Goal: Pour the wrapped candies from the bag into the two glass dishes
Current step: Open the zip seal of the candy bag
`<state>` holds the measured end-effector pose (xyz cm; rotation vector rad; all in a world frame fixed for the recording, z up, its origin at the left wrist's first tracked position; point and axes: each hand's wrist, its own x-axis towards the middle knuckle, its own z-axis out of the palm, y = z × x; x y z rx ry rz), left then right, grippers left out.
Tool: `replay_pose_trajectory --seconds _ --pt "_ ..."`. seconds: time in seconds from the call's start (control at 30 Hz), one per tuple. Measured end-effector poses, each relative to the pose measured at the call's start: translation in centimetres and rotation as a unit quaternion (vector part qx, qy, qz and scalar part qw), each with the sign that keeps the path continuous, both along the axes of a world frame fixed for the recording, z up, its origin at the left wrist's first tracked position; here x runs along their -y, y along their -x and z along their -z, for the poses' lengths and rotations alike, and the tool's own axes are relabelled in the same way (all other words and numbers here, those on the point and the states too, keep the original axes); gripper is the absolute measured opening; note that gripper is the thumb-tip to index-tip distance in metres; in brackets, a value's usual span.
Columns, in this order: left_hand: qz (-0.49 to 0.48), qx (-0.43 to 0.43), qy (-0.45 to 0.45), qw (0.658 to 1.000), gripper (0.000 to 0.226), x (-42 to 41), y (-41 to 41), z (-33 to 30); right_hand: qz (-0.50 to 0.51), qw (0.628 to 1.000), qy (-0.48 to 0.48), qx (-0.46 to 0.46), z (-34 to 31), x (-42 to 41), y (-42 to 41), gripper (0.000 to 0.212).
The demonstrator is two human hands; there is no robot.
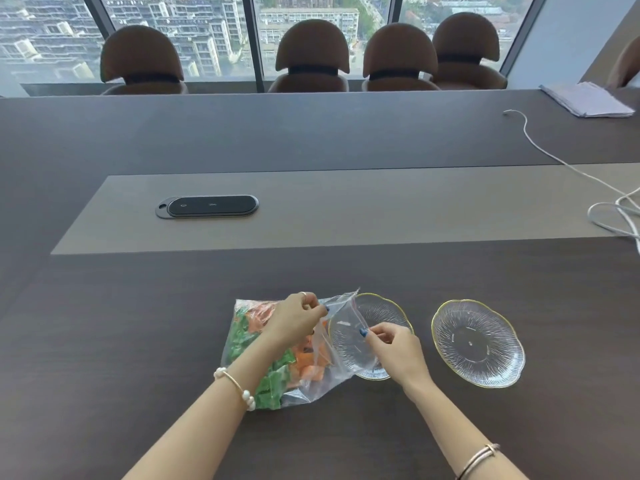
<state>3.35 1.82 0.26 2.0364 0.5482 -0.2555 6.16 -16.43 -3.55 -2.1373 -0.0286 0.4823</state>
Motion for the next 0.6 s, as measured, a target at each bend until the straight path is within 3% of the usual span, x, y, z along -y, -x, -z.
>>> replay_pose_trajectory --seconds 0.17,0.27,0.37,0.43,0.47,0.5,0.6 --pt "-0.063 0.085 0.036 0.994 0.016 -2.0 0.2 -2.2 0.049 0.998 0.039 -0.002 0.9 1.4 -0.4 0.017" --pt "-0.009 0.045 0.049 0.998 0.023 -2.6 0.9 -2.7 0.064 0.998 0.013 -0.014 1.1 1.5 0.0 0.007" --pt "0.003 0.015 0.098 0.995 0.042 -2.2 1.3 -2.3 0.062 0.996 -0.015 0.07 0.2 0.5 0.5 0.026" --pt "-0.035 0.026 0.122 0.992 0.042 -3.1 1.6 -1.4 0.059 0.991 -0.058 0.106 -1.4 -0.3 0.6 0.011" --pt "-0.061 0.029 0.104 0.992 0.036 -4.0 2.0 -0.5 0.043 0.992 -0.073 0.096 -2.3 -0.8 0.6 0.005" --pt "-0.085 0.022 0.053 0.995 0.029 -5.1 2.4 0.6 0.02 0.994 -0.079 0.076 -3.1 -1.2 0.5 0.019" --pt "-0.132 -0.099 -0.167 0.972 0.03 -8.4 4.7 4.4 -0.032 0.998 -0.041 0.037 -4.2 -2.6 0.0 0.03"
